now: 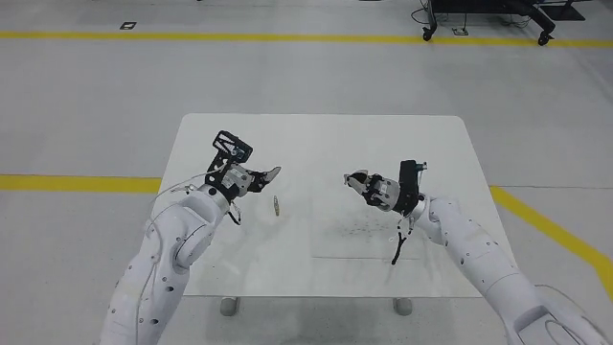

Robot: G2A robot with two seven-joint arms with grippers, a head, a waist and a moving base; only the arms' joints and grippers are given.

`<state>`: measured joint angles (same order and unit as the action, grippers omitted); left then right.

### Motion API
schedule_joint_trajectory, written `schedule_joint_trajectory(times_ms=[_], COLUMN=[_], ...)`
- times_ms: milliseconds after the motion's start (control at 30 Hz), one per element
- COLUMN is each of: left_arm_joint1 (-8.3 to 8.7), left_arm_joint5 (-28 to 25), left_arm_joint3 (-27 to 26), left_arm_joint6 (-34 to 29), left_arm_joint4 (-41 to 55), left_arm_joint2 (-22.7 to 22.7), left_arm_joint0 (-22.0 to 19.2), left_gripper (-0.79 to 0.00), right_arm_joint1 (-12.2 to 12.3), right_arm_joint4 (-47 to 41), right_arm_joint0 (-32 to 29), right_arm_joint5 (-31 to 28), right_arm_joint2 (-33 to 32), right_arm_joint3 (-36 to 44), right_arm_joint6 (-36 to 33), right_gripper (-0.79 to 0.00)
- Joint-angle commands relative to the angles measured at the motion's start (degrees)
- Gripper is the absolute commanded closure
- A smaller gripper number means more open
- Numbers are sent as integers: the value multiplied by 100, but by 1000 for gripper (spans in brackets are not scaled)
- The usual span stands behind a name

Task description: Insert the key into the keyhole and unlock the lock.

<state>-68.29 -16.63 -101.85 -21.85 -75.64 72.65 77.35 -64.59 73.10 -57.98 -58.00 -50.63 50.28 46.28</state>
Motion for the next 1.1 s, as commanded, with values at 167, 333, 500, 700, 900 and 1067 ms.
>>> schedule_joint_trajectory(times_ms=[167,333,500,700,900,1067], left_arm_joint1=[-29,-96,-162,-259,-256,-246], left_arm_joint5=[-2,-1253,-1950,-2625,-2621,-2529], left_arm_joint3=[164,1309,2419,3673,3872,3659], left_arm_joint6=[385,-46,-1582,-2728,-2845,-2659], left_arm_joint4=[775,4478,6977,8898,8746,8711], left_arm_joint2=[88,233,-214,-659,-704,-720], left_arm_joint0=[37,-329,-1062,-1683,-1807,-1688], left_gripper=[-785,-785,-785,-785,-785,-785], right_arm_joint1=[-39,-125,-132,20,76,76], right_arm_joint4=[-418,-1580,-3043,-4664,-4875,-4875], right_arm_joint0=[-71,-209,-353,-294,-278,-278], right_arm_joint5=[92,0,0,0,0,0], right_arm_joint2=[-33,42,370,630,630,630], right_arm_joint3=[-48,64,317,763,844,844], right_arm_joint6=[-290,-447,-721,-1579,-1783,-1783], right_gripper=[0,0,0,0,0,0])
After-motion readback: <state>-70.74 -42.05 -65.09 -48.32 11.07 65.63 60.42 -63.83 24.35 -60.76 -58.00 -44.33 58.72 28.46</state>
